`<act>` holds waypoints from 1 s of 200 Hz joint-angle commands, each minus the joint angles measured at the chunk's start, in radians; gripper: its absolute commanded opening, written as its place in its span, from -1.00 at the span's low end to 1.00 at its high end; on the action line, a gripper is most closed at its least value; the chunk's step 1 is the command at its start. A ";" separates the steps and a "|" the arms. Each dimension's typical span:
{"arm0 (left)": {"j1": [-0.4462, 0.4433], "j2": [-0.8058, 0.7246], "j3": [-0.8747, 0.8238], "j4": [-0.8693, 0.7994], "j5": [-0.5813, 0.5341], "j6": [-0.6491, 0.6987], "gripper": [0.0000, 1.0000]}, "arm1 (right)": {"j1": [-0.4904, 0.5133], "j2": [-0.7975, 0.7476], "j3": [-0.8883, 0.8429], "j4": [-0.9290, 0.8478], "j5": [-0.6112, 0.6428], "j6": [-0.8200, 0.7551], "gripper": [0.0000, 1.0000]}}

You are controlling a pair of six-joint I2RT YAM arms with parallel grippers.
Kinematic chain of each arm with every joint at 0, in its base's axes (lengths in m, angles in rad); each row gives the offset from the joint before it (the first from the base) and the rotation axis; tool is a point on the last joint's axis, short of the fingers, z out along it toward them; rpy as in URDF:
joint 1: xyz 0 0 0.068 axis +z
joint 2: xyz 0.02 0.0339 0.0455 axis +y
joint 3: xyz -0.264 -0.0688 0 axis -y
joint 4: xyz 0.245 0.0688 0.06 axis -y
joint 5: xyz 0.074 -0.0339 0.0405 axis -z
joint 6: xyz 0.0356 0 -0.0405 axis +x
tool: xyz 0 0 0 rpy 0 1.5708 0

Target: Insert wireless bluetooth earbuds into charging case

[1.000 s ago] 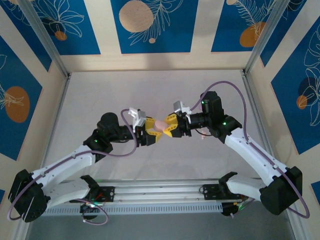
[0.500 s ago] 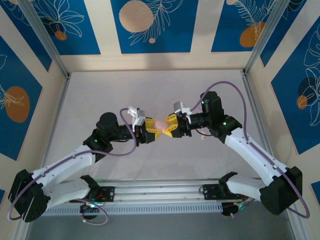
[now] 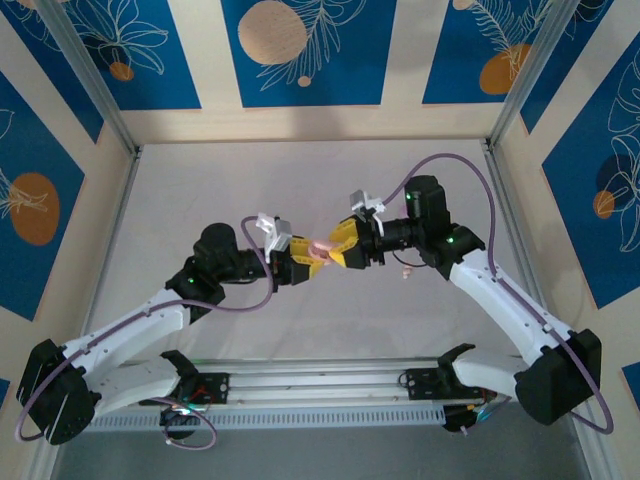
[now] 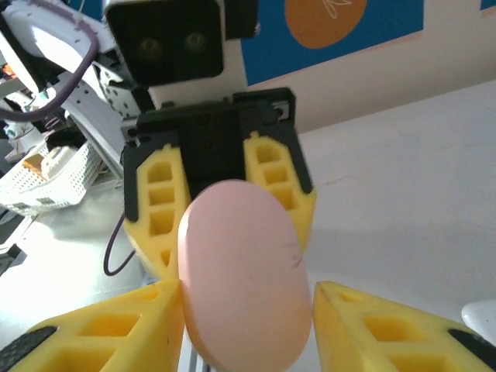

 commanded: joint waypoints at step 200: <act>-0.017 0.034 -0.021 0.129 0.017 -0.056 -0.05 | 0.081 0.023 0.165 -0.216 0.125 -0.145 -0.89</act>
